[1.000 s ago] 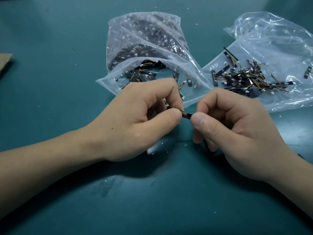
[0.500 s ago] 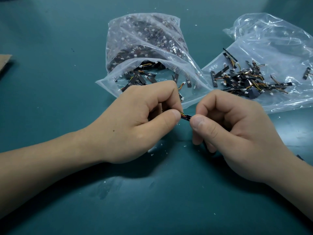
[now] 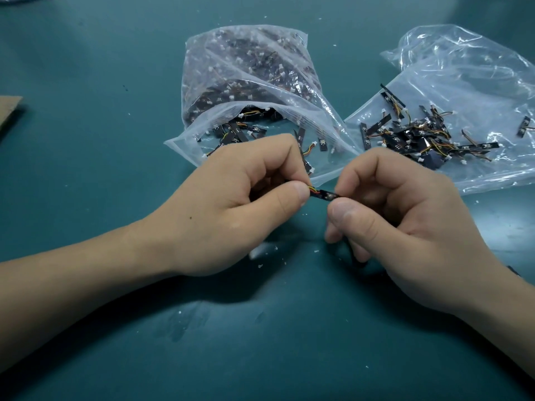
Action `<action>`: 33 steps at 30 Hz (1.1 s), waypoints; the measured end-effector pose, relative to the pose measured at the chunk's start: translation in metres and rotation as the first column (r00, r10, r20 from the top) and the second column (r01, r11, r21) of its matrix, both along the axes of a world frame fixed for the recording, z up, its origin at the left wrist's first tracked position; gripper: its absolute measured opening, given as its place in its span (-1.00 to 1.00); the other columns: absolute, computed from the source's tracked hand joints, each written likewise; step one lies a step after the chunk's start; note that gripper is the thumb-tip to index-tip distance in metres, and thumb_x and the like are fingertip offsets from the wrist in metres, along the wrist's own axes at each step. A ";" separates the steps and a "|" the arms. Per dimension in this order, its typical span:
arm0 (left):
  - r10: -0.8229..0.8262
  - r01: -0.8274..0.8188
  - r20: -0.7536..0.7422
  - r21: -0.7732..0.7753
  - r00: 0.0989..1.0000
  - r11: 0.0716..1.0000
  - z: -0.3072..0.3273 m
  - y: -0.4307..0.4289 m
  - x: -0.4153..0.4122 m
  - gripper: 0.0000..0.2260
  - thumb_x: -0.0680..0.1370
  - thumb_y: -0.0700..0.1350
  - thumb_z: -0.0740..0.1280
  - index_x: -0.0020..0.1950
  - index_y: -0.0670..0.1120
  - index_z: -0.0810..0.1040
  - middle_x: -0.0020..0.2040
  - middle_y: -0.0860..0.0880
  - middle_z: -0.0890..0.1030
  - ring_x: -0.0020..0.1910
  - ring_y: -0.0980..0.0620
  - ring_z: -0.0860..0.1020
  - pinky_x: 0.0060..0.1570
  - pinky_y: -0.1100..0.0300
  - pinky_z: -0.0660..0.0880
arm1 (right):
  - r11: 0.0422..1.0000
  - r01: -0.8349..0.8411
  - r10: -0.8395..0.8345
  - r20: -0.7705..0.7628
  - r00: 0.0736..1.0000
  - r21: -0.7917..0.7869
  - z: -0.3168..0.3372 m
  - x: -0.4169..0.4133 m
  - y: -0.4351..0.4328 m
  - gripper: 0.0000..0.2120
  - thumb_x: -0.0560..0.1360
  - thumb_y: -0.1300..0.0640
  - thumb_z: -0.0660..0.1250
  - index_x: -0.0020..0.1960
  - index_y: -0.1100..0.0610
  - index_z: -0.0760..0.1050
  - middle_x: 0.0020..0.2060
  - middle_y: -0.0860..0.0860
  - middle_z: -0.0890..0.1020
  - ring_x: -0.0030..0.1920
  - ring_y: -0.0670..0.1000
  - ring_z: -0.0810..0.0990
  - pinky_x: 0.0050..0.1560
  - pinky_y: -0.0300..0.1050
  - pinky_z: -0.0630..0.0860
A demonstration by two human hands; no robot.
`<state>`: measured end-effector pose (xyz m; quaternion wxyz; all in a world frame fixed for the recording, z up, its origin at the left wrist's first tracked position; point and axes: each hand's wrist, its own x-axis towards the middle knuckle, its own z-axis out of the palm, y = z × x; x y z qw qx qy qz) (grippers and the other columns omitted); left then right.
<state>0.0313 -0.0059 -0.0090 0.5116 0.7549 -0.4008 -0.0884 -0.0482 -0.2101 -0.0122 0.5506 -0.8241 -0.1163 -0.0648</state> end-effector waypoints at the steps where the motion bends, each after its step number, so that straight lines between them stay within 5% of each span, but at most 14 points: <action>1: -0.005 0.004 -0.022 -0.031 1.000 1.000 -0.001 0.000 0.001 -0.86 0.59 -0.08 0.31 -0.12 -0.11 0.50 -0.36 0.15 0.42 -0.39 0.17 0.32 -0.33 0.36 0.27 | 1.000 -0.002 0.002 -0.013 1.000 0.019 0.000 0.000 0.000 -0.84 0.50 -0.09 0.42 0.02 -0.11 0.49 -0.27 0.03 0.71 -0.47 0.01 0.51 -0.42 -0.08 0.49; 6: -0.025 0.020 -0.045 -0.119 0.999 0.993 -0.002 0.001 0.000 -0.89 0.60 -0.06 0.31 -0.04 -0.08 0.56 -0.32 0.13 0.47 -0.41 0.08 0.32 -0.37 0.26 0.27 | 0.997 -0.014 0.010 -0.063 0.998 -0.070 -0.002 0.002 0.001 -0.69 0.44 -0.17 0.47 0.14 -0.13 0.56 -0.20 -0.05 0.72 -0.40 0.14 0.53 -0.36 0.00 0.55; 13: -0.029 0.031 0.025 -0.113 0.999 0.993 -0.003 0.000 0.002 -0.95 0.60 -0.08 0.40 0.00 -0.03 0.64 -0.23 -0.07 0.64 -0.37 -0.24 0.51 -0.41 -0.05 0.43 | 0.964 -0.057 0.060 0.005 0.998 -0.258 0.000 0.004 -0.003 -0.97 0.57 -0.10 0.41 -0.04 -0.19 0.62 -0.31 -0.09 0.61 -0.37 -0.03 0.51 -0.32 -0.14 0.46; 15: -0.035 0.038 0.037 -0.101 0.999 0.994 -0.003 -0.001 0.001 -0.97 0.59 -0.12 0.43 0.01 -0.01 0.66 -0.26 0.05 0.65 -0.43 -0.15 0.49 -0.45 0.07 0.43 | 0.962 -0.055 0.071 0.051 0.996 -0.269 0.000 0.004 -0.003 -0.81 0.60 -0.05 0.38 -0.16 -0.05 0.64 -0.37 -0.03 0.58 -0.40 -0.03 0.49 -0.37 -0.12 0.43; 18: 0.007 -0.001 0.053 -0.101 0.999 0.995 -0.003 -0.002 0.002 -0.95 0.55 -0.10 0.45 -0.01 0.02 0.70 -0.31 0.10 0.62 -0.47 -0.04 0.47 -0.46 0.17 0.38 | 0.980 -0.036 0.050 0.068 0.996 -0.198 -0.002 0.002 -0.003 -0.70 0.58 0.00 0.35 -0.22 0.16 0.66 -0.42 0.05 0.60 -0.48 -0.02 0.49 -0.45 -0.04 0.42; 22: 0.045 -0.047 -0.024 -0.125 0.999 0.991 -0.004 -0.003 0.003 -0.98 0.54 -0.07 0.46 -0.07 0.03 0.68 -0.36 0.10 0.61 -0.53 0.02 0.48 -0.48 0.28 0.37 | 1.000 -0.002 0.002 0.011 1.000 -0.007 -0.002 0.001 -0.005 -0.79 0.52 0.02 0.32 -0.15 0.06 0.69 -0.43 -0.06 0.65 -0.52 -0.08 0.52 -0.49 -0.24 0.43; 28: 0.114 -0.130 -0.133 -0.118 0.985 0.984 -0.005 -0.002 0.005 -0.89 0.57 -0.10 0.41 -0.15 -0.01 0.59 -0.34 0.09 0.60 -0.49 0.09 0.47 -0.43 0.27 0.39 | 0.985 0.097 -0.095 -0.024 0.995 0.140 0.000 0.007 -0.009 -0.76 0.47 0.00 0.30 -0.27 0.05 0.66 -0.46 0.03 0.64 -0.55 -0.09 0.47 -0.48 -0.33 0.38; 33: 0.142 -0.148 -0.078 -0.078 0.987 0.986 -0.003 -0.003 0.001 -0.87 0.56 -0.12 0.41 -0.19 -0.04 0.56 -0.41 0.15 0.56 -0.51 0.14 0.46 -0.47 0.30 0.38 | 0.986 0.087 -0.077 -0.074 0.994 0.140 0.000 0.011 -0.007 -0.75 0.49 -0.10 0.37 -0.05 0.06 0.68 -0.34 0.09 0.68 -0.53 -0.02 0.52 -0.49 -0.21 0.40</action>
